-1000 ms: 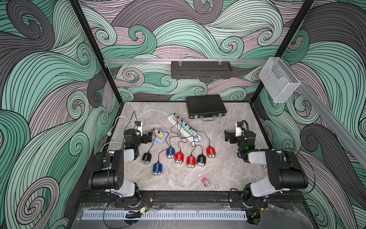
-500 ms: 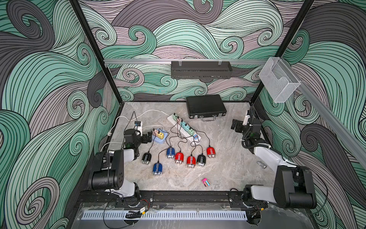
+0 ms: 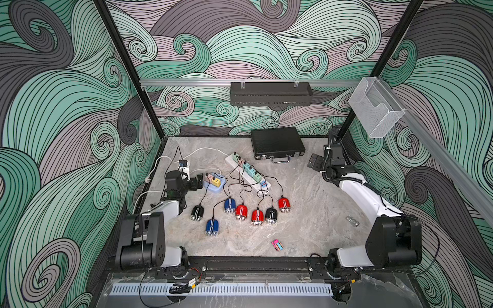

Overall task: Unplug the electric shaver
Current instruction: Pick up the electric shaver from the center of the board.

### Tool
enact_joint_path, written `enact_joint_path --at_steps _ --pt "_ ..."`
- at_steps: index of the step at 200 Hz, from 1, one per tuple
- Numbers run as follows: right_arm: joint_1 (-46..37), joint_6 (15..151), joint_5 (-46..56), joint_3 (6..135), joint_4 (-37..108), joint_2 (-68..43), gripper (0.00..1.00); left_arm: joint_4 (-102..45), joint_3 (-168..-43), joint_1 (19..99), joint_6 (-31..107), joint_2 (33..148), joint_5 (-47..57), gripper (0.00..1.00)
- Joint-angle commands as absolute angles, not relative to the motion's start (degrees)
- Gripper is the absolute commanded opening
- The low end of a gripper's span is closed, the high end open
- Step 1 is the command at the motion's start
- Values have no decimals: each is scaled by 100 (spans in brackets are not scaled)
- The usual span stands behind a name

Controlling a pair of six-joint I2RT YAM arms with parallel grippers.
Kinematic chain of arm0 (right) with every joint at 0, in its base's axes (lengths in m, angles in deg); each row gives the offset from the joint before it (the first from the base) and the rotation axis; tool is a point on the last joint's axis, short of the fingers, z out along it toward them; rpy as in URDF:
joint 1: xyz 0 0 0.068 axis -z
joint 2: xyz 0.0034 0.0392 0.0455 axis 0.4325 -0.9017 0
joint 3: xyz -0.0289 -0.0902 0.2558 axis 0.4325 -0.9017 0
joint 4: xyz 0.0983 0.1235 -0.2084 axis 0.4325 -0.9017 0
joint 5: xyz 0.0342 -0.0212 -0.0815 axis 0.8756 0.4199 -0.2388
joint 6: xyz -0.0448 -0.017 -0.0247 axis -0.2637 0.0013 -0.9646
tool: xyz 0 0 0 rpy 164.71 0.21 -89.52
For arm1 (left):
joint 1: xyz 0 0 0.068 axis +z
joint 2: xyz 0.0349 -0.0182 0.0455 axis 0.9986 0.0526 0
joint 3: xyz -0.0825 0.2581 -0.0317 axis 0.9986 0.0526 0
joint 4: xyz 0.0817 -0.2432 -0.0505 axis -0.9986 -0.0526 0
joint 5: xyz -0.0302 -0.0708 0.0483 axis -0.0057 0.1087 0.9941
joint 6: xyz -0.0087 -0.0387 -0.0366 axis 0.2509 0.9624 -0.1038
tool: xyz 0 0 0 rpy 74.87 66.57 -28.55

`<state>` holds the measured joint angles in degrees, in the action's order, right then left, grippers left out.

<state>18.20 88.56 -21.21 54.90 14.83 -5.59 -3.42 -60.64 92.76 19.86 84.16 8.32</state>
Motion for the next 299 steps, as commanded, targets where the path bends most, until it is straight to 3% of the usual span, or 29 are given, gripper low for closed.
enact_joint_path --at_steps 1,33,70,189,299 --pt "1486 8664 -2208 5592 1270 -361 100 -991 -6333 9184 2292 7984 1395 99" --pt "1113 8499 -2038 5656 1114 -128 100 -2122 -6750 8941 3303 7394 2613 99" --pt "675 8311 -1945 5703 935 214 100 -3279 -7341 8576 4240 7126 3198 99" --pt "-267 8080 -1902 5753 -17 563 94 -5697 -8962 7599 4723 6957 2487 98" --pt "-905 8325 -1910 5377 -248 647 85 -6420 -8430 6602 4959 6250 2149 90"
